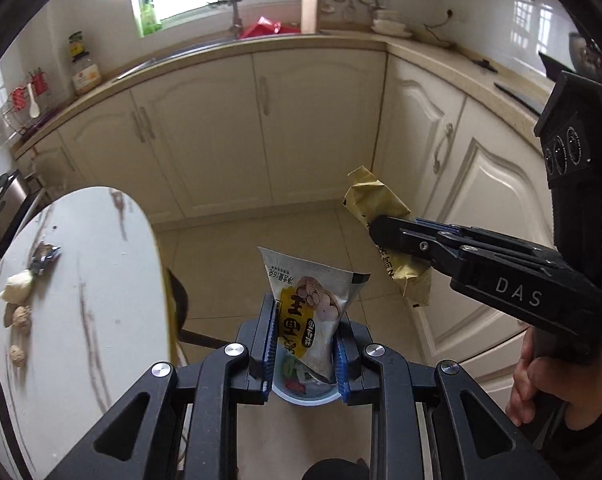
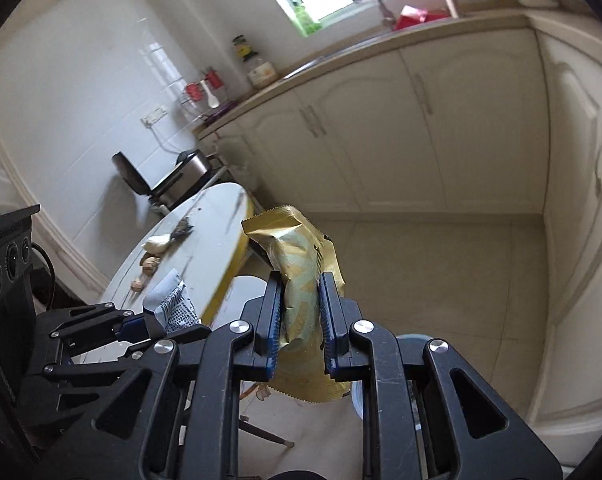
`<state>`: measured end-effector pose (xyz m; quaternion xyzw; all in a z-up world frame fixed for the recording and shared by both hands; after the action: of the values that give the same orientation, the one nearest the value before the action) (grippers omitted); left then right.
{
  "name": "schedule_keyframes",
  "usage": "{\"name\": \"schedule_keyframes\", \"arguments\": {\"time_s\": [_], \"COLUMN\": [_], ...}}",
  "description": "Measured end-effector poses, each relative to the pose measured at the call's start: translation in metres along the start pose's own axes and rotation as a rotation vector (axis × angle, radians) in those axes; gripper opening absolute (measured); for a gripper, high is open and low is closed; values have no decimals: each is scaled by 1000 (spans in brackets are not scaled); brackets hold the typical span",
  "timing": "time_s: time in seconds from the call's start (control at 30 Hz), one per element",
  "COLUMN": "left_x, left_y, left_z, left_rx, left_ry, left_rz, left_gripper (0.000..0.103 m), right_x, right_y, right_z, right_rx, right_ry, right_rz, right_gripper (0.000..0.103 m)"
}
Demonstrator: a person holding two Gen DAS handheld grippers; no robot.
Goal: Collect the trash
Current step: 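Carry the packet and wrapper over the blue bin and open both tools, then move both open tools back toward the bread and ginger on the table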
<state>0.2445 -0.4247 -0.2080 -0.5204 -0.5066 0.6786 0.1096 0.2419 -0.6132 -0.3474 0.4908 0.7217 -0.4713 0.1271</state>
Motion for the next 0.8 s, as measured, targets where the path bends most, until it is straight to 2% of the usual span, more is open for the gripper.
{"name": "schedule_keyframes", "arguments": {"time_s": [0.13,0.33,0.43,0.47,0.57,0.67,0.8], "left_x": [3,-4,-7,-9,-10,-11,-15], "left_y": [50,106,119,121,125,125,113], "left_z": [13,5,11,12,13,11,13], "left_rx": [25,-14,-29,-34,-75,-108,-91], "left_ry": [32,51,66,73,99,98,57], "left_rz": [-86,-165,-167,-164,-149,-131,-99], "left_gripper": [21,27,41,51,68,70,70], "right_x": [18,41,49,50,55,61,71], "right_y": [19,47,58,61,70,77,86], "right_z": [47,87,98,100,105,109,114], "right_rx": [38,43,47,48,47,46,47], "right_ry": [86,165,175,178,190,195,207], "right_rz": [-40,-95,-116,-121,-134,-152,-179], "right_gripper": [17,17,17,17,17,17,17]}}
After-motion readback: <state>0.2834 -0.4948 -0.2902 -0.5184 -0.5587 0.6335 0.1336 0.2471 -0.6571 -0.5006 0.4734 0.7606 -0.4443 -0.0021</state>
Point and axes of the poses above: each gripper's, at about its wrist camera, not at the fingertips, and y roughly the way its jaws point, z to its right, x to its underside, the point moved 5 cm from there along y, roughly the way its jaws point
